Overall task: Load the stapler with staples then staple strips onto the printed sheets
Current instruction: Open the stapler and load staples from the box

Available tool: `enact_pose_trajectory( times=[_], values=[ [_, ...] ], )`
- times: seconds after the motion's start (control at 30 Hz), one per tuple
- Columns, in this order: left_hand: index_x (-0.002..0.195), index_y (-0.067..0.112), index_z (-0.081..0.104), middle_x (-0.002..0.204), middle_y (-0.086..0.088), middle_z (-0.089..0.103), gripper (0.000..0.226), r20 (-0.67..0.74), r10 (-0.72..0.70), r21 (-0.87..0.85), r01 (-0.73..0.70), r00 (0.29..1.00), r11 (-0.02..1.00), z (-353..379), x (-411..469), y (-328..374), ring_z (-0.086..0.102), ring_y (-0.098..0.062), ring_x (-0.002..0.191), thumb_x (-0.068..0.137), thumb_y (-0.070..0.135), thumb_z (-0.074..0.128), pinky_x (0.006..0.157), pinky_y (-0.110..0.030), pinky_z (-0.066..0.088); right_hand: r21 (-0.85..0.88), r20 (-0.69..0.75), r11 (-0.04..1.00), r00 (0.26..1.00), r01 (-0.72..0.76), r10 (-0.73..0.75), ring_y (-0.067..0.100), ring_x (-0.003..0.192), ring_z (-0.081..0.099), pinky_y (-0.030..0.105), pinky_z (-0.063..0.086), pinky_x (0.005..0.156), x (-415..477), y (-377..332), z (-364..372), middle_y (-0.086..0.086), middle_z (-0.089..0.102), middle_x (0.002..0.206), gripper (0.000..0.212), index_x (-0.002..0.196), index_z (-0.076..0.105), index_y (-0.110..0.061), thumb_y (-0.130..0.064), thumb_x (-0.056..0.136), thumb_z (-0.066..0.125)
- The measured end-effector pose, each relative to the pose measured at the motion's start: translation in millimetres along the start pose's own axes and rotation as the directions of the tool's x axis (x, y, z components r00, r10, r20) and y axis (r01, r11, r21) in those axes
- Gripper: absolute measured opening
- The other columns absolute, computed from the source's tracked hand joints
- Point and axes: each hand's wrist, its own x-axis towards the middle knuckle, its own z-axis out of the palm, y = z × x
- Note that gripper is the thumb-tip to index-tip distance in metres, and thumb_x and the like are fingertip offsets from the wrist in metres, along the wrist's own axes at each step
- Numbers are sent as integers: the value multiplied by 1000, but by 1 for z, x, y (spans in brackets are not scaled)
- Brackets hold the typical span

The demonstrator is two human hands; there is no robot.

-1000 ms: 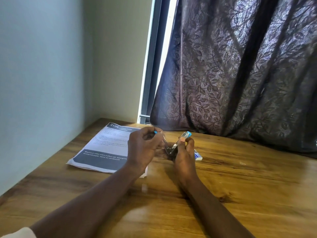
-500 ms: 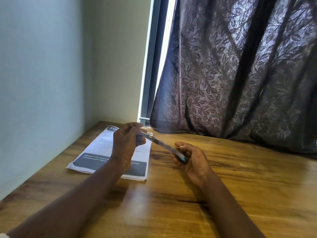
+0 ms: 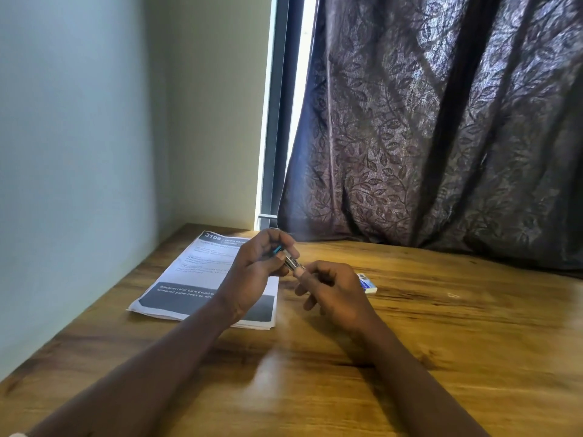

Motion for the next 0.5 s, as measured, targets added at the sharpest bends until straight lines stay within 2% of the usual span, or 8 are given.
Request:
enact_pose_trajectory(
  times=[0.1, 0.23, 0.3, 0.4, 0.5],
  values=[
    [117, 4, 60, 109, -14, 72, 23, 7, 13, 36, -13, 1000, 999, -1, 0, -2, 67, -16, 90, 102, -6, 46, 75, -24, 57, 108, -24, 994, 999, -33, 36, 16, 57, 61, 18, 40, 47, 1, -1, -1, 6, 74, 77, 27, 87, 75, -17, -37, 99, 61],
    [121, 13, 61, 117, -2, 74, 22, 22, 68, 132, -70, 997, 989, -1, -1, -3, 70, -18, 104, 103, 5, 51, 79, -30, 59, 94, -78, 995, 996, -41, 48, 12, 52, 57, 21, 43, 48, 2, -3, 1, 6, 72, 71, 41, 86, 75, -14, -51, 96, 60],
    [124, 17, 60, 120, 2, 73, 24, 52, 123, 205, -132, 991, 970, 0, -3, -1, 69, -21, 110, 101, 12, 51, 81, -29, 58, 68, -84, 997, 996, -36, 42, 11, 52, 58, 24, 46, 50, 2, -4, 1, 6, 72, 70, 43, 86, 74, -13, -54, 93, 63],
    [127, 19, 58, 121, 8, 72, 29, 88, 177, 291, -195, 980, 937, 3, -6, 1, 68, -20, 113, 103, 5, 51, 86, -28, 60, 79, -40, 996, 998, -42, 46, 14, 54, 63, 23, 48, 50, 2, -6, -1, 6, 74, 75, 43, 89, 73, -12, -54, 91, 65],
    [126, 17, 59, 119, 7, 72, 30, 80, 191, 296, -206, 978, 933, 1, -5, 1, 68, -18, 114, 103, 1, 51, 86, -30, 60, 160, 32, 982, 995, -102, 98, 17, 54, 62, 25, 46, 50, 4, -7, -5, 7, 74, 78, 35, 95, 74, -12, -47, 93, 67]
  ],
)
